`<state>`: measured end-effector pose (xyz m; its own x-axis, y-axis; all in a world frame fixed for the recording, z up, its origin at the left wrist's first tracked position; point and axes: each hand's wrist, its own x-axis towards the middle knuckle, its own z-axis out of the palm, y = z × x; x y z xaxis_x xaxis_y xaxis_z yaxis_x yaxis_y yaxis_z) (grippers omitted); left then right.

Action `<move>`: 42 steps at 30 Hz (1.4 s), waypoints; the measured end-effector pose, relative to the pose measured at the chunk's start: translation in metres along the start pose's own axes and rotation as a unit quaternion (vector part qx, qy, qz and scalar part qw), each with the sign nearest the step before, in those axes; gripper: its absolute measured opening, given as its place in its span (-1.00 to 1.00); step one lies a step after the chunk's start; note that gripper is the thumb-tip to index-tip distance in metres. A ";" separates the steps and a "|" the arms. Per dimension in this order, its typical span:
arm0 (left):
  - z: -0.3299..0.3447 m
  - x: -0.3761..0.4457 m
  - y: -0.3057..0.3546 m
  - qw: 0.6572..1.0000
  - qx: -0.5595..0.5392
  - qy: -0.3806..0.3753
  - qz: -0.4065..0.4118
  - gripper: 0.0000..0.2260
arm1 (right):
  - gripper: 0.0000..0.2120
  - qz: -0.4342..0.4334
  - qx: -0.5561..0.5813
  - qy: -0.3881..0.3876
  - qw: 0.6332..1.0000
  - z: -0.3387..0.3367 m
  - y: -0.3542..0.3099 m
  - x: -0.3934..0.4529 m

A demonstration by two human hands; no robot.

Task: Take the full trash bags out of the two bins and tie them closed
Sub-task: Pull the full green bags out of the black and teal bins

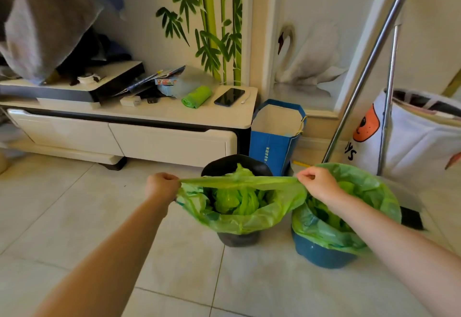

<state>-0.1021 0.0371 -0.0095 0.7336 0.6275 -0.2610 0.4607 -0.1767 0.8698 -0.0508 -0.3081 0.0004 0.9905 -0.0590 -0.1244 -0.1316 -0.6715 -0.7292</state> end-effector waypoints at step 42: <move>0.006 -0.015 0.006 0.988 -0.136 -0.076 -0.017 -0.84 | -0.79 0.212 0.278 -0.030 0.936 0.005 -0.010 0.010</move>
<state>-0.1073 0.0220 -0.0032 0.7959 0.5055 -0.3333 0.3501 0.0648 0.9345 -0.0394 -0.2981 0.0030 0.8422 -0.1808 -0.5079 -0.5302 -0.1071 -0.8411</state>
